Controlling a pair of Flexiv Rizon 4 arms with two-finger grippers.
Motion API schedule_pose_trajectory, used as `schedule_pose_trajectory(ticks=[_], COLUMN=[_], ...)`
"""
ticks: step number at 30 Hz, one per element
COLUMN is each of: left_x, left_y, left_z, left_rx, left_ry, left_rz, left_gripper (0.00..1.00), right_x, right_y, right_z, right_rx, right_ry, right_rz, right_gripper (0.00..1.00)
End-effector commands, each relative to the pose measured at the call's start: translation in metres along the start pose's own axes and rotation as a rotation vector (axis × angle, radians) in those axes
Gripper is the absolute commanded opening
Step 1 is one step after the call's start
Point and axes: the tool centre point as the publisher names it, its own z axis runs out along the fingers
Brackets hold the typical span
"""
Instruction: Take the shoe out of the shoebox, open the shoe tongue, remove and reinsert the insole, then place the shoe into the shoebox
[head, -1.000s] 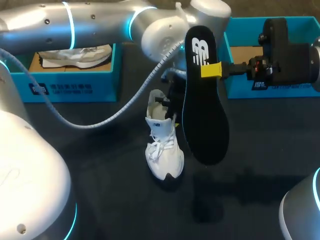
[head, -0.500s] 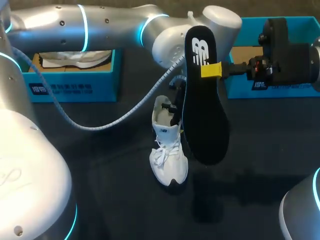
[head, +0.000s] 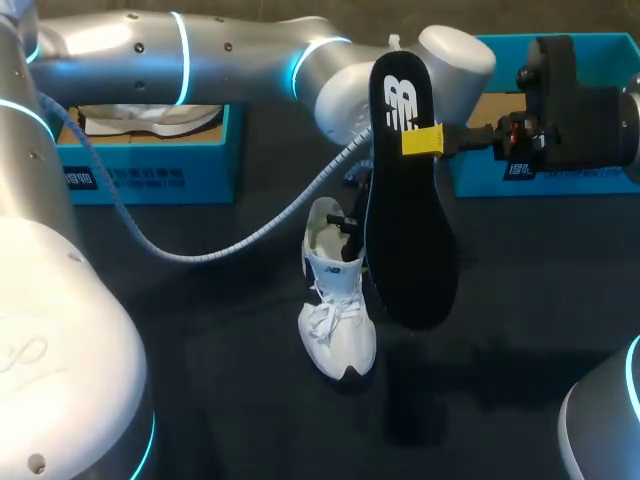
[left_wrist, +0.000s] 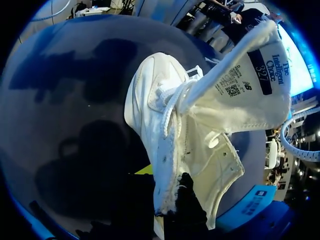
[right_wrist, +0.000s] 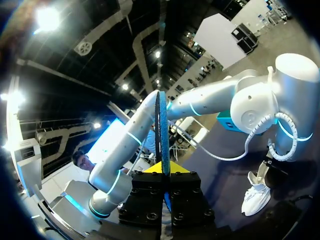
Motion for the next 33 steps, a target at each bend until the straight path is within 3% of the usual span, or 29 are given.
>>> schedule_pose_trajectory(ticks=[1,2,3,4,5,13,22,33], left_x=[-0.002,-0.002,-0.001,0.000,0.002,0.015,0.046,0.046], left_y=[0.001,0.001,0.001,0.002,0.001,0.002,0.016,0.016], left_z=[0.003,0.004,0.004,0.003,0.001,-0.026,-0.058,-0.058], left_rx=[0.000,0.005,0.012,0.016,0.019,0.018,0.011,0.011], left_ry=[0.014,0.013,0.012,0.010,0.000,-0.101,-0.278,-0.278], left_rz=[-0.004,-0.002,-0.008,-0.009,-0.005,-0.029,-0.111,-0.111], left_gripper=[0.00,0.00,0.22,0.77,1.00,1.00,1.00,1.00], right_x=[-0.001,-0.001,-0.001,-0.001,-0.001,-0.001,-0.001,-0.001], right_y=[0.000,0.000,0.000,0.000,0.000,0.000,0.000,0.000], right_z=[0.003,0.003,0.003,0.003,0.003,0.003,0.003,0.003], right_rx=[0.000,0.000,0.000,0.000,0.000,0.000,0.000,0.000], right_ry=[-0.001,-0.001,-0.001,-0.001,-0.001,-0.001,-0.001,-0.001], right_rz=[0.001,0.001,0.001,0.001,0.001,0.001,0.001,0.001], right_gripper=[0.00,0.00,0.00,0.00,0.00,0.00,0.00,0.00])
